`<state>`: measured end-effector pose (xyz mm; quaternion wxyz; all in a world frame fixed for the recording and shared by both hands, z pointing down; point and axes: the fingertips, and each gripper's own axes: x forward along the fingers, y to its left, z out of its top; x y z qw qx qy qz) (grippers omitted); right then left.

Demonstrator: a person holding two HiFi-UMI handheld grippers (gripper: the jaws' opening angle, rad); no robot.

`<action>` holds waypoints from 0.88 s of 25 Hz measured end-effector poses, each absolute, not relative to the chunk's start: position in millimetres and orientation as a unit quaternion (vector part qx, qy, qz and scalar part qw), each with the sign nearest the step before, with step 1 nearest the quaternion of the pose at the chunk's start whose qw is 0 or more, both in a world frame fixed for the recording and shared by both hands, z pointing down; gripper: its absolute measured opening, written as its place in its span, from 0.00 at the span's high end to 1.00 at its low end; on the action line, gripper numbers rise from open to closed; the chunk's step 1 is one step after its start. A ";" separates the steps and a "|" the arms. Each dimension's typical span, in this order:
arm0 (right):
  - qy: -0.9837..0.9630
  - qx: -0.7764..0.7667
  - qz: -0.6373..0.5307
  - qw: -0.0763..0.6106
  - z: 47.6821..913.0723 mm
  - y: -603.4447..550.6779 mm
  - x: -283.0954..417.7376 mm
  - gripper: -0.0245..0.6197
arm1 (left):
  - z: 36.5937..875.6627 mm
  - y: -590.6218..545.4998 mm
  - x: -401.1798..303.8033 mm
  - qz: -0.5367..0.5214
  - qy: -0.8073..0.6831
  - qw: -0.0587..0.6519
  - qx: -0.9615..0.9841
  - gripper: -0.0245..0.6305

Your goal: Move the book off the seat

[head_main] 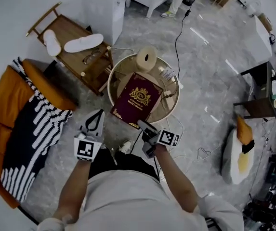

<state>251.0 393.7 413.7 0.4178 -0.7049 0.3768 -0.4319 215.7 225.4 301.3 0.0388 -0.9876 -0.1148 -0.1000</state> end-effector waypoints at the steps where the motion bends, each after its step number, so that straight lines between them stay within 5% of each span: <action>1: 0.370 -0.707 -0.431 0.421 412.3 398.2 249.7 0.62 | 300.9 230.1 218.4 -0.100 -0.125 0.038 -0.986 0.94; 12: 0.295 -0.727 -0.435 0.442 433.2 401.4 258.9 0.62 | 324.1 236.0 273.7 -0.111 -0.226 0.030 -0.967 0.94; 22: 0.248 -0.732 -0.454 0.443 538.9 394.6 307.8 0.62 | 412.8 235.2 292.1 -0.174 -0.265 0.023 -0.948 0.94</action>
